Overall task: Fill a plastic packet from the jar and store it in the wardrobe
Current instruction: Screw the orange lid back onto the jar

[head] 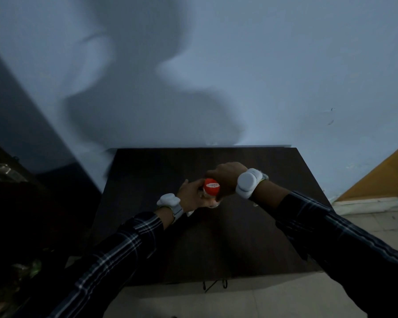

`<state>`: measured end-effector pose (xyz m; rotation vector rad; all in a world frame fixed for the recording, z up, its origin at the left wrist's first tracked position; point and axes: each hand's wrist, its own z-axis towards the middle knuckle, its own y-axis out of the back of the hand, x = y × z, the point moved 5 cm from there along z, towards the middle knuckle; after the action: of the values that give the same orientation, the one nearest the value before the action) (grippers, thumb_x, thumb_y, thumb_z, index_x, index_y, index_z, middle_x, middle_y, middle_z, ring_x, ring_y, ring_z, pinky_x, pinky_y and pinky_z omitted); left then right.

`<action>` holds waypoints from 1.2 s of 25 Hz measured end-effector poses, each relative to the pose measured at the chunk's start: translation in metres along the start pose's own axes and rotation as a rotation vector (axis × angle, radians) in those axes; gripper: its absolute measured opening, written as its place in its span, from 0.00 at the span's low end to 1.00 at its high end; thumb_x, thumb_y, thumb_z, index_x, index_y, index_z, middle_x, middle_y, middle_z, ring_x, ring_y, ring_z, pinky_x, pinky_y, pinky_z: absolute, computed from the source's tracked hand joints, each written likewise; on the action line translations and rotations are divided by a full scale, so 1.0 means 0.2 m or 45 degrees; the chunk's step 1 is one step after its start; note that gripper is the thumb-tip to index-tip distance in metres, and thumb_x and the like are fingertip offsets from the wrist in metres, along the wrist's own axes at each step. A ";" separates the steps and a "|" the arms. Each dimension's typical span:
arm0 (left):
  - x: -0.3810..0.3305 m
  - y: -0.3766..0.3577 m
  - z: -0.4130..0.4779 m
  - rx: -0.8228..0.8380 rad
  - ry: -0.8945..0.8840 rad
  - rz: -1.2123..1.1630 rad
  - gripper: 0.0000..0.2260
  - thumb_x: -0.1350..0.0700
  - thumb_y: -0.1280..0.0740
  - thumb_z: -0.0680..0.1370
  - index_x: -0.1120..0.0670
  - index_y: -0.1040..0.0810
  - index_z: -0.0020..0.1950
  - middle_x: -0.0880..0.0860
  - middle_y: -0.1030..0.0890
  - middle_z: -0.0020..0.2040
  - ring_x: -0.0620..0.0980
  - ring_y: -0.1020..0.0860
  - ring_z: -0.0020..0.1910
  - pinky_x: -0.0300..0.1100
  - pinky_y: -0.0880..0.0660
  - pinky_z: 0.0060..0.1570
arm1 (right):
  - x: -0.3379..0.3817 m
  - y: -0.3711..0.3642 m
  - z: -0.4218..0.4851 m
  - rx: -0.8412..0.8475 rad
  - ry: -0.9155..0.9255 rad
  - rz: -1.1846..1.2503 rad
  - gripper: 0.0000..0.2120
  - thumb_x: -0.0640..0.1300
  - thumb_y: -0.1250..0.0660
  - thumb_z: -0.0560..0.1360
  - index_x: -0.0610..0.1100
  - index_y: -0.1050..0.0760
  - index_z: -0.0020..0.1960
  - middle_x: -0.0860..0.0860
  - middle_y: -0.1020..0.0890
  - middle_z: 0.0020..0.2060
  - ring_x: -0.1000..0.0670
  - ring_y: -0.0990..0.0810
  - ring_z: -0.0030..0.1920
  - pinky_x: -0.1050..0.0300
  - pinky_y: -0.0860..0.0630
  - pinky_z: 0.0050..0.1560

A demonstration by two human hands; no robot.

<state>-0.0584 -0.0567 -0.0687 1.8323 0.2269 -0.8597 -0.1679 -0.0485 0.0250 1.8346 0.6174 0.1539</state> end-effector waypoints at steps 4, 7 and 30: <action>0.00 0.01 -0.01 -0.017 -0.003 -0.044 0.34 0.40 0.26 0.68 0.48 0.32 0.70 0.49 0.22 0.66 0.48 0.27 0.67 0.54 0.55 0.76 | -0.02 0.02 0.02 -0.023 -0.061 -0.005 0.19 0.56 0.33 0.74 0.45 0.25 0.59 0.47 0.17 0.53 0.44 0.17 0.51 0.50 0.22 0.46; -0.02 0.02 -0.02 -0.008 0.002 -0.042 0.35 0.42 0.26 0.69 0.49 0.33 0.72 0.49 0.23 0.67 0.49 0.28 0.68 0.55 0.55 0.75 | -0.02 0.00 0.03 -0.026 -0.142 -0.049 0.14 0.51 0.33 0.75 0.45 0.21 0.57 0.49 0.16 0.50 0.45 0.16 0.48 0.54 0.24 0.42; -0.03 0.36 -0.10 0.364 -0.033 0.145 0.05 0.52 0.31 0.76 0.50 0.23 0.51 0.48 0.22 0.50 0.49 0.22 0.49 0.40 0.25 0.46 | -0.05 0.09 -0.03 -0.251 0.151 0.342 0.16 0.51 0.33 0.75 0.49 0.24 0.62 0.48 0.22 0.57 0.45 0.25 0.59 0.52 0.25 0.52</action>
<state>-0.0158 -0.0689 -0.0069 2.0756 -0.0193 -0.8698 -0.1735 -0.0531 0.0449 1.7178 0.4186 0.4889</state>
